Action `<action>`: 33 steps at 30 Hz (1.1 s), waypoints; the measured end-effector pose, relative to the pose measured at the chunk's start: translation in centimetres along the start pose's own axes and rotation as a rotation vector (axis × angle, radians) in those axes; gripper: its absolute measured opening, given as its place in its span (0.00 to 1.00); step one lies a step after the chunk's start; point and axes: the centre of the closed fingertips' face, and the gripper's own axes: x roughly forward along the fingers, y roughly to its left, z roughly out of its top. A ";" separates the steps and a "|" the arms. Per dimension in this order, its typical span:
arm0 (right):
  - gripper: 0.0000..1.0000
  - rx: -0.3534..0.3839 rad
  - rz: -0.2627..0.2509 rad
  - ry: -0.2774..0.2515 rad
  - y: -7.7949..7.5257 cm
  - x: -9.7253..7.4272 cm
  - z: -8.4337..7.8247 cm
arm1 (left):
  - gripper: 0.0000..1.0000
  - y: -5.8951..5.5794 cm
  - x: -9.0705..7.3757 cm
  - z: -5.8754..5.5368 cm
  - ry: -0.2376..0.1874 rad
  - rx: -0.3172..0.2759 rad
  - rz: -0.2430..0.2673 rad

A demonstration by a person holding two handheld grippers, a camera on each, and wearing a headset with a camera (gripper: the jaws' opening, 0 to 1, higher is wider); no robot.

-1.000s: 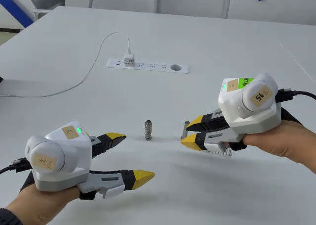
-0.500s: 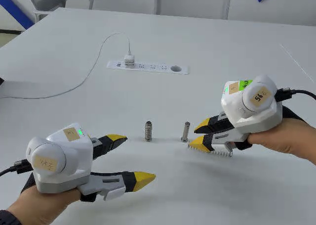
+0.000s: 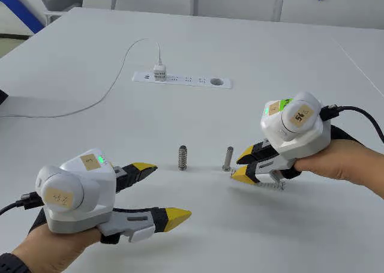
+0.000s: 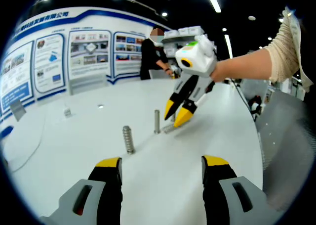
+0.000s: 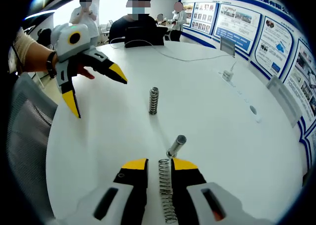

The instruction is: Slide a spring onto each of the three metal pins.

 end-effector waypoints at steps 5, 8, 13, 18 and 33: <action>0.18 -0.002 0.008 0.019 -0.1 0.6 -0.3 | 0.66 0.1 0.0 -0.2 0.003 -0.002 0.002; 0.18 -0.008 0.013 0.035 -0.1 1.0 -0.6 | 0.66 0.1 -0.1 -0.2 0.003 -0.004 0.002; 0.17 -0.014 0.020 0.046 -0.1 1.3 -0.7 | 0.66 0.2 -0.1 -0.3 0.004 -0.005 0.005; 0.17 -0.017 0.023 0.056 -0.2 1.6 -0.9 | 0.65 0.2 -0.1 -0.3 0.004 -0.008 0.007; 0.14 -0.033 0.028 0.084 -0.4 2.2 -1.3 | 0.65 0.2 -0.1 -0.5 0.007 -0.012 0.007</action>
